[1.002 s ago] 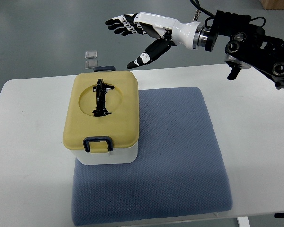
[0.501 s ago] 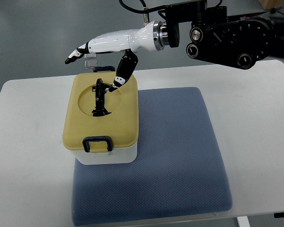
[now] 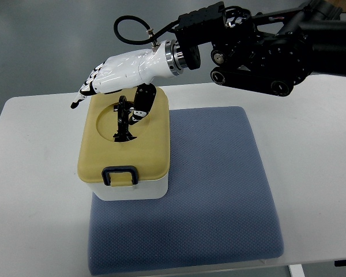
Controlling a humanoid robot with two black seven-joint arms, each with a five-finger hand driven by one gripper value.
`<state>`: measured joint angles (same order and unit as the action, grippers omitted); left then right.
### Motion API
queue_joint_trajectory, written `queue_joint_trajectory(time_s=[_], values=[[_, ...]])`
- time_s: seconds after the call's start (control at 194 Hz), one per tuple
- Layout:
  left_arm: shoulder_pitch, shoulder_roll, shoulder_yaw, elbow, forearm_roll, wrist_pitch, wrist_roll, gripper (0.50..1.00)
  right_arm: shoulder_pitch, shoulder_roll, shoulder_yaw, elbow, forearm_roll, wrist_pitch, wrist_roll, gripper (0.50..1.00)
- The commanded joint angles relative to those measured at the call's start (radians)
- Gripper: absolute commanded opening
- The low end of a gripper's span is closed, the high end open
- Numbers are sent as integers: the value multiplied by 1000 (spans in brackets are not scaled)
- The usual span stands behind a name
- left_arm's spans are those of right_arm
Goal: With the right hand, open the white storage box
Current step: 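Lower the right hand onto the black handle in the lid's recess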
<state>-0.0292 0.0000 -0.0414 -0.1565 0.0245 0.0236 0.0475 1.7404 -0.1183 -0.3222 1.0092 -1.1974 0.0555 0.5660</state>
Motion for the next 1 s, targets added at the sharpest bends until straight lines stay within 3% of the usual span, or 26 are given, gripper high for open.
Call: queue_joint_trajectory(time_s=[0.0, 0.17, 0.485, 0.568, 0.656, 0.997], values=[[0, 0, 0, 0, 0, -1, 0, 1000, -7, 5, -1, 0, -11, 0, 0, 889], [0, 0, 0, 0, 0, 1, 0, 1000, -22, 8, -20, 0, -33, -8, 0, 889], [0, 0, 0, 0, 0, -1, 0, 1000, -44, 23, -49, -6, -77, -112, -2, 879], [0, 0, 0, 0, 0, 1, 0, 1000, -47, 23, -49, -6, -83, -118, -2, 862], [0, 0, 0, -1, 0, -1, 0, 1000, -50, 25, -49, -8, -100, -120, -2, 797], [0, 0, 0, 0, 0, -1, 0, 1000, -50, 29, -51, -9, -131, -125, -2, 727]])
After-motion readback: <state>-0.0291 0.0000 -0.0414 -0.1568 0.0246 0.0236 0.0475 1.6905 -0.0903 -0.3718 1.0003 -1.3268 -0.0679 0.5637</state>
